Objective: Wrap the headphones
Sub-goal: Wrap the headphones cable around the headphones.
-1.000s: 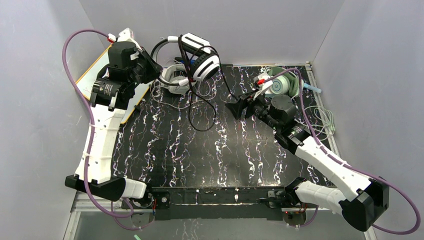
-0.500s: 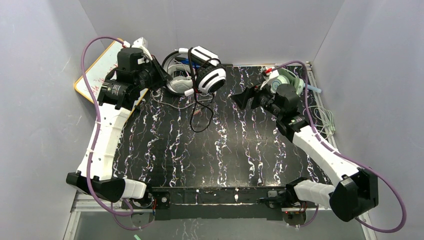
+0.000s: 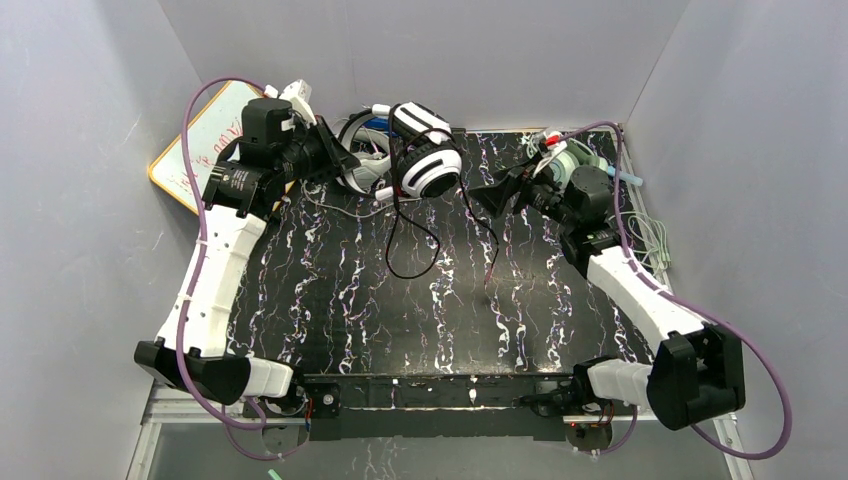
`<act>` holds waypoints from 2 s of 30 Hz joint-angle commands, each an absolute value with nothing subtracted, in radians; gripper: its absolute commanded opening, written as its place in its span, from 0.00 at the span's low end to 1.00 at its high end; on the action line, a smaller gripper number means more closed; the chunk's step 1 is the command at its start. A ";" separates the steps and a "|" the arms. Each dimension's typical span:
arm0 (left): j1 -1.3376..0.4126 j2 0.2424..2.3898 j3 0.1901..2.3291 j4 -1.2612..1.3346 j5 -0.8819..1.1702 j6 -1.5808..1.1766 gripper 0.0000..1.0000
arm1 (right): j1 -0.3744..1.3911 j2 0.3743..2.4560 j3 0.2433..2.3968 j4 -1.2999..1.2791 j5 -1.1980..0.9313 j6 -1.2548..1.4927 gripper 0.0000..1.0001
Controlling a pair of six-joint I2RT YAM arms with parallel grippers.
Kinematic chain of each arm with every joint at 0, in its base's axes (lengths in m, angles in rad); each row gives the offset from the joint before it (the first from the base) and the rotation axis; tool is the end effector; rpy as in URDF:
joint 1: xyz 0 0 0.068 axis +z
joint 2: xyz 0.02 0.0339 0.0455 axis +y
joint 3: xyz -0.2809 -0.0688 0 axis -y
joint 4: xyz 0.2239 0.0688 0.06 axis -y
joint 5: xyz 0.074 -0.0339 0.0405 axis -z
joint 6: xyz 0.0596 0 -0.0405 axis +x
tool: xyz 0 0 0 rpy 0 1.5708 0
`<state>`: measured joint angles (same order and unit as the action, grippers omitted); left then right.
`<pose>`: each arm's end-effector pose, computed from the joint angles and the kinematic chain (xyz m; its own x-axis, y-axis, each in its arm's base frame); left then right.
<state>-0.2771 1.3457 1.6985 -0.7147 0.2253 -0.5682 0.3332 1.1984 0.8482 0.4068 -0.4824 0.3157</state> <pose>0.2563 -0.0867 0.4742 -0.5387 -0.3921 -0.7457 0.2109 0.7942 -0.5699 0.2511 0.1162 0.3619 -0.1750 0.2305 -0.9572 -0.7081 0.6460 0.2850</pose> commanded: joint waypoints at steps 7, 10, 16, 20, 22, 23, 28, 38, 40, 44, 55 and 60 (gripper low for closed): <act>-0.318 1.304 1.696 -0.629 0.365 -0.572 0.00 | 0.327 1.324 0.942 0.685 -0.800 0.313 0.93; -0.330 1.303 1.694 -0.629 0.373 -0.563 0.00 | 0.326 1.334 0.970 0.667 -0.766 0.311 0.91; -0.336 1.301 1.689 -0.633 0.358 -0.555 0.00 | 0.320 1.283 0.978 0.587 -0.726 0.263 0.91; -0.336 1.307 1.693 -0.637 0.355 -0.555 0.00 | 0.312 1.229 0.961 0.509 -0.716 0.212 0.91; -0.337 1.308 1.694 -0.637 0.354 -0.555 0.00 | 0.309 1.202 0.954 0.479 -0.732 0.187 0.91; -0.337 1.308 1.695 -0.638 0.352 -0.556 0.00 | 0.308 1.186 0.948 0.468 -0.742 0.180 0.91; -0.338 1.311 1.691 -0.640 0.344 -0.554 0.00 | 0.308 1.126 0.931 0.390 -0.783 0.136 0.92; -0.337 1.316 1.716 -0.656 0.332 -0.537 0.00 | 0.308 1.064 0.873 0.287 -0.795 0.114 0.92; -0.338 1.315 1.717 -0.655 0.333 -0.537 0.00 | 0.308 1.043 0.859 0.287 -0.807 0.119 0.92; -0.337 1.316 1.715 -0.657 0.336 -0.538 0.00 | 0.308 1.032 0.846 0.325 -0.903 0.174 0.93; -0.339 1.320 1.716 -0.658 0.338 -0.541 0.00 | 0.328 1.175 0.961 0.520 -0.974 0.335 0.87; -0.339 1.321 1.714 -0.657 0.337 -0.540 0.00 | 0.389 1.252 1.022 0.529 -0.945 0.334 0.75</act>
<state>-0.3359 1.3464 1.6794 -0.6899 0.2970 -0.5114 0.3450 1.2205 0.9436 0.4484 -0.9459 0.3084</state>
